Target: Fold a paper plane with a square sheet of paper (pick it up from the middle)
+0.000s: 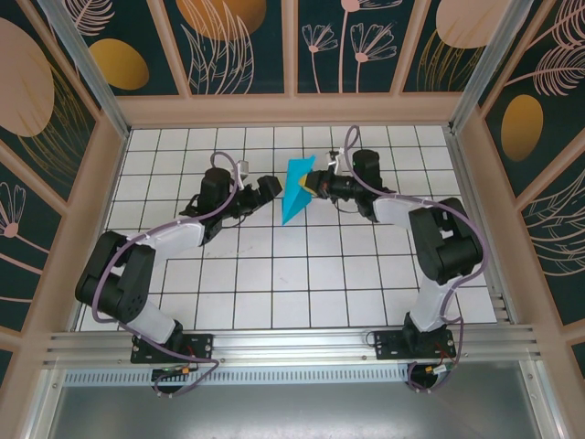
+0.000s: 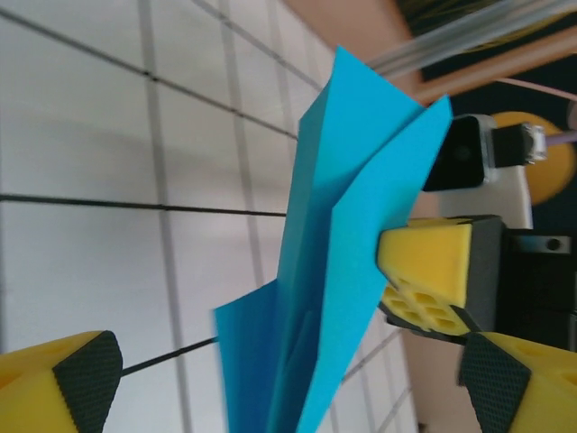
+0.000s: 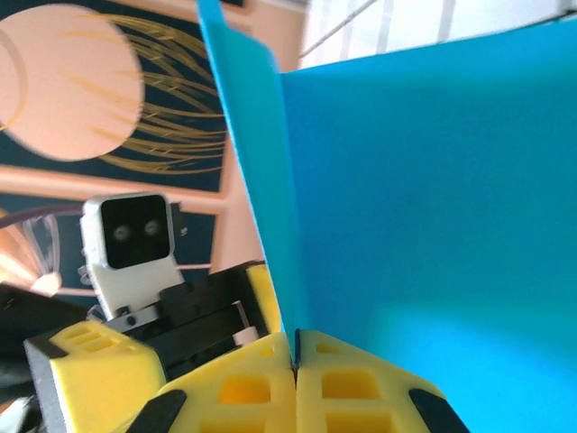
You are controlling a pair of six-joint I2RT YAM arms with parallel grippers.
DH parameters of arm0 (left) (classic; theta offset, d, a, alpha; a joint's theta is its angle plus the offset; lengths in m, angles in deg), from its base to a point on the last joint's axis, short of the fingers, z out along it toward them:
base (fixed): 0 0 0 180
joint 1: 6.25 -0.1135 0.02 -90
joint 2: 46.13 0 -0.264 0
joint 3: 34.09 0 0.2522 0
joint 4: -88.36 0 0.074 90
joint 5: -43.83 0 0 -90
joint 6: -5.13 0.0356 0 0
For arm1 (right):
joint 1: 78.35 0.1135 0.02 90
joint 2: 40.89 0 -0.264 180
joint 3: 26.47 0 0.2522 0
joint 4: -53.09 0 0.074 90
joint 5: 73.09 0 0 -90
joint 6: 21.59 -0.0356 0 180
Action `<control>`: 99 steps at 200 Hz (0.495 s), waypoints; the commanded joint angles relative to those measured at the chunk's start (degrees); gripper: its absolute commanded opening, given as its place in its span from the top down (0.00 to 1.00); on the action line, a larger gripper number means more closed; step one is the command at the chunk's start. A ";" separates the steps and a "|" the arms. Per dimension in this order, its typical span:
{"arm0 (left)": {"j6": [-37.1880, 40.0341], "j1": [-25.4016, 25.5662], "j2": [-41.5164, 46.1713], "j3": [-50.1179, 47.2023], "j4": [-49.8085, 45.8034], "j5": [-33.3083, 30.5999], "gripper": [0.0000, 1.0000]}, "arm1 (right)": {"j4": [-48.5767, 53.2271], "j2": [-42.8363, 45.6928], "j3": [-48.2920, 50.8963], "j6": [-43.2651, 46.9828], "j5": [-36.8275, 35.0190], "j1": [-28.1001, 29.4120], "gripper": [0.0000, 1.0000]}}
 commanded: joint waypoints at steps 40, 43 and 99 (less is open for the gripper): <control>-8.52 -0.19 -0.43 -2.82 17.75 9.77 0.02 | -11.20 1.88 -2.14 -7.91 8.94 -0.37 0.97; -8.53 -0.19 -0.50 -2.92 17.64 9.70 0.01 | -11.97 1.79 -2.02 -8.50 9.15 -0.39 0.97; -8.79 -0.19 -2.21 -3.75 15.50 8.44 0.02 | -16.53 1.31 -1.89 -12.93 9.85 -0.11 0.97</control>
